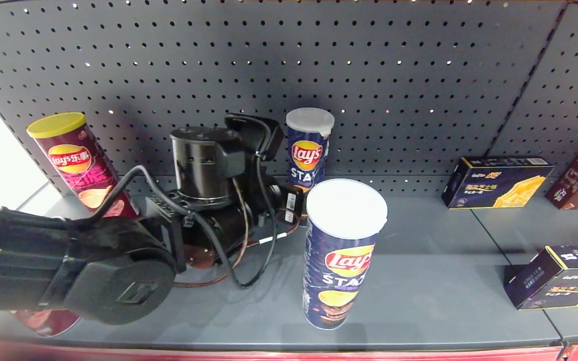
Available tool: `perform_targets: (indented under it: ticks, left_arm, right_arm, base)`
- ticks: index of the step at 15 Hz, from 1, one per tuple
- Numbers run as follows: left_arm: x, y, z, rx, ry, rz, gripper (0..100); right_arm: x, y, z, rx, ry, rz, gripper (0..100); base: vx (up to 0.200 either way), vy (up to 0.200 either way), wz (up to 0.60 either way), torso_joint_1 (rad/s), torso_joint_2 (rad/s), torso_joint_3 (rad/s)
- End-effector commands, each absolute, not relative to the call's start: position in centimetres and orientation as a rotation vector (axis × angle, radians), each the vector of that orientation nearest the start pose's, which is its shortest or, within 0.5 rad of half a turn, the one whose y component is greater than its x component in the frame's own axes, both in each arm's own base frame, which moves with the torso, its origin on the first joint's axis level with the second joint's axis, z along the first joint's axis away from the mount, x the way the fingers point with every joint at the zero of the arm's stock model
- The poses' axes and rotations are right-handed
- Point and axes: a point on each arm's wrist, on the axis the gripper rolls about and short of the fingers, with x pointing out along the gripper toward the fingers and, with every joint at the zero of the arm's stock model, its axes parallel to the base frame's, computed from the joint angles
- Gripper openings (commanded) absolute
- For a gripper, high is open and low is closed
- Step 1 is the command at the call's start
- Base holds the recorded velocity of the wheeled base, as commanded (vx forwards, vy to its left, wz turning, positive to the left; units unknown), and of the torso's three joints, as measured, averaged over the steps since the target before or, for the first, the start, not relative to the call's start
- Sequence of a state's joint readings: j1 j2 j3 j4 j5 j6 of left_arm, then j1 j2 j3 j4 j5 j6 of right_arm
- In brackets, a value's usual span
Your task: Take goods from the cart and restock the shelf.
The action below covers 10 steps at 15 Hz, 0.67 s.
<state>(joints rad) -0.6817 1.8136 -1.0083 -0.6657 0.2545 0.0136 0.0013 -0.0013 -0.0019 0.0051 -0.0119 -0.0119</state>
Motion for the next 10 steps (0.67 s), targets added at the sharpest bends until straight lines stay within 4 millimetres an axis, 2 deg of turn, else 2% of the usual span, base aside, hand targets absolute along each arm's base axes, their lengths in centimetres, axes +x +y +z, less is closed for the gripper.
perform_targets:
  ticks: [1, 5, 10]
  left_arm:
    - [25.1, -19.6, 21.9, 0.065, 0.092, -0.427, 100]
    - [23.5, -18.1, 21.5, 0.076, 0.111, -0.421, 100]
    - [23.4, -17.0, 21.0, 0.1, 0.127, -0.337, 100]
  right_arm:
    - [-2.3, 0.0, 7.5, -0.012, 0.005, -0.011, 100]
    - [-2.3, 0.0, 7.6, -0.012, 0.002, -0.011, 100]
    - [-2.3, 0.0, 7.5, -0.012, 0.003, -0.011, 100]
  base:
    - [0.0, 0.0, 0.0, 0.0, 0.0, 0.0]
    - [0.0, 0.0, 0.0, 0.0, 0.0, 0.0]
    - [0.0, 0.0, 0.0, 0.0, 0.0, 0.0]
